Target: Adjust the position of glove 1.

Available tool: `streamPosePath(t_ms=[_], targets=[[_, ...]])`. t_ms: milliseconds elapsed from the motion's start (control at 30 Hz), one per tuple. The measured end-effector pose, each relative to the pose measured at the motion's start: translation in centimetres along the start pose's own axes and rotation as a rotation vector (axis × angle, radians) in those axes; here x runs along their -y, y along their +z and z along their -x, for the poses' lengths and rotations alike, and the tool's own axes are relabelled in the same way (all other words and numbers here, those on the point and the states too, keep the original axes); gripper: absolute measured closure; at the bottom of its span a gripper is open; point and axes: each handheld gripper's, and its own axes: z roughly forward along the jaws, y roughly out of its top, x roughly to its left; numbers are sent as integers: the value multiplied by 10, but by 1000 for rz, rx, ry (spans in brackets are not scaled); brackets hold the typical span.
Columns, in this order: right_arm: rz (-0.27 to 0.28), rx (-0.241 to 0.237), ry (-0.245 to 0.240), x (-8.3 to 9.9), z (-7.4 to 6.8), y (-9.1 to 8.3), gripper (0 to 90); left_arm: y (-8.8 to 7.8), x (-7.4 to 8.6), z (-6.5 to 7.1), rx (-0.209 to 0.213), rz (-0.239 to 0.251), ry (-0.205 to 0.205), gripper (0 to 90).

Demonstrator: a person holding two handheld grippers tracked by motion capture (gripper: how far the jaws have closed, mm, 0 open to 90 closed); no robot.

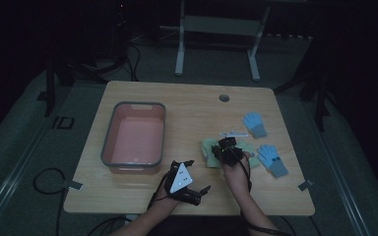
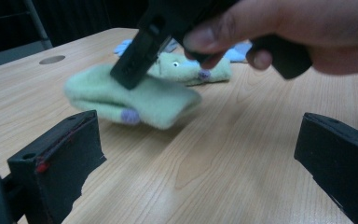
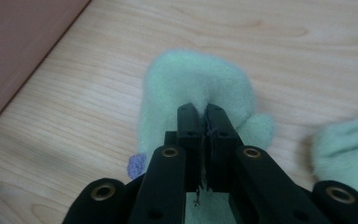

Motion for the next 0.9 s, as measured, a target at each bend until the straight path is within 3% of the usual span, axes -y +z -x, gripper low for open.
streamPosePath(t_ms=[200, 433, 667, 767, 900], targets=[[-19, -19, 19, 6, -5, 13, 863, 0, 0, 0, -1, 1, 6, 8], [-37, -5, 20, 12, -9, 29, 861, -1, 0, 1, 1, 4, 9, 8], [-31, -8, 19, 13, -8, 30, 842, 0, 0, 0, 2, -3, 10, 8], [-34, -24, 16, 12, -8, 27, 773, -1, 0, 0, 1, -1, 8, 8], [-1, -59, -26, 6, -1, 15, 655, -1, 0, 0, 0, 1, 7, 8]])
